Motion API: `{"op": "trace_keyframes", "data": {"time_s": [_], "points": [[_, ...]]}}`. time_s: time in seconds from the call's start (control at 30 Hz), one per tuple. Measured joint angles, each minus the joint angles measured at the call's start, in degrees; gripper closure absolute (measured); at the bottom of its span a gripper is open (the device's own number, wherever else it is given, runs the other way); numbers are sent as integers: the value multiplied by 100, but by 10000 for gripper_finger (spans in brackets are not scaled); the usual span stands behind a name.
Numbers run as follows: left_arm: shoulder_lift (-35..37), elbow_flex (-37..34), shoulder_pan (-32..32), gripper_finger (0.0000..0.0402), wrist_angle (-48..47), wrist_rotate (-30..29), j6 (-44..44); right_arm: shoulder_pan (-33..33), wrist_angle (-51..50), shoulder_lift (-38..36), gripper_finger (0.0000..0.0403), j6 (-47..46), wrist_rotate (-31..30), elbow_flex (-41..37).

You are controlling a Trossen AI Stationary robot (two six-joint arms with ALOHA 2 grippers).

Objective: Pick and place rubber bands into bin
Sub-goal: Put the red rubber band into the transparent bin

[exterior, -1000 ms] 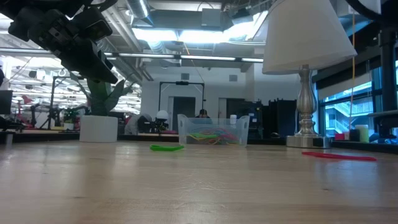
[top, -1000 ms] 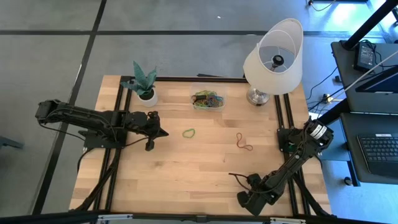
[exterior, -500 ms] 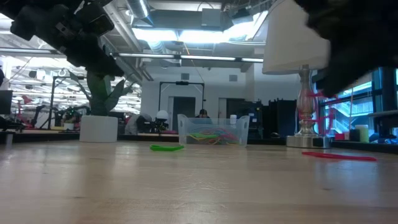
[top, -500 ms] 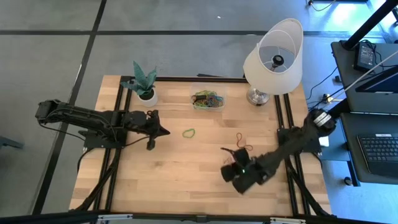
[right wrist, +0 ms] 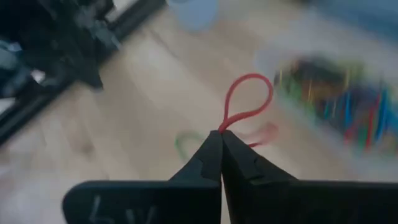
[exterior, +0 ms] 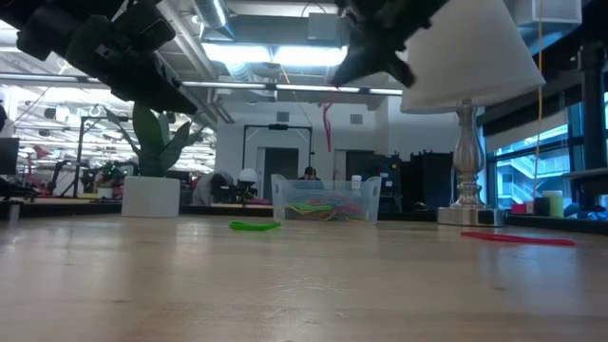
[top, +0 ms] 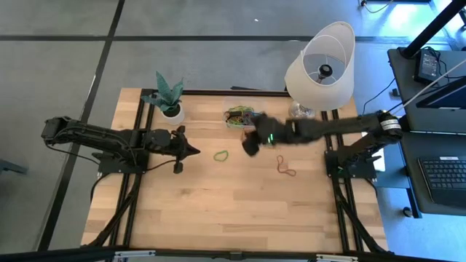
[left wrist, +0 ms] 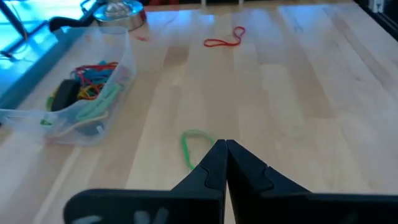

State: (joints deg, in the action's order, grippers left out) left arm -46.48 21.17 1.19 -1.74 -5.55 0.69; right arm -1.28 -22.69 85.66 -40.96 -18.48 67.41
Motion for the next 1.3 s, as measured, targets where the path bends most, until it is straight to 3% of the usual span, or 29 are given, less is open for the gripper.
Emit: {"op": "trace_keyframes", "data": {"time_s": [0.27, 0.53, 0.7, 0.9, 1.3], "points": [[0, 0, -23, 400, 70, -564, 239, 1342, -457, 843, 403, 2308, 864, 1577], [0, -1, -17, 400, 70, -897, 591, 1974, -1366, 2487, 403, 3490, 1081, 3176], [0, 0, -17, 398, 68, -893, 819, 2240, -1582, 3323, 403, 3708, 1060, 3723], [0, 0, -11, 400, 59, -834, 929, 2446, -1786, 3871, 402, 3831, 1067, 3734], [0, -1, -11, 399, 53, -832, 927, 2496, -2086, 3979, 339, 3824, 1222, 4074]]}}
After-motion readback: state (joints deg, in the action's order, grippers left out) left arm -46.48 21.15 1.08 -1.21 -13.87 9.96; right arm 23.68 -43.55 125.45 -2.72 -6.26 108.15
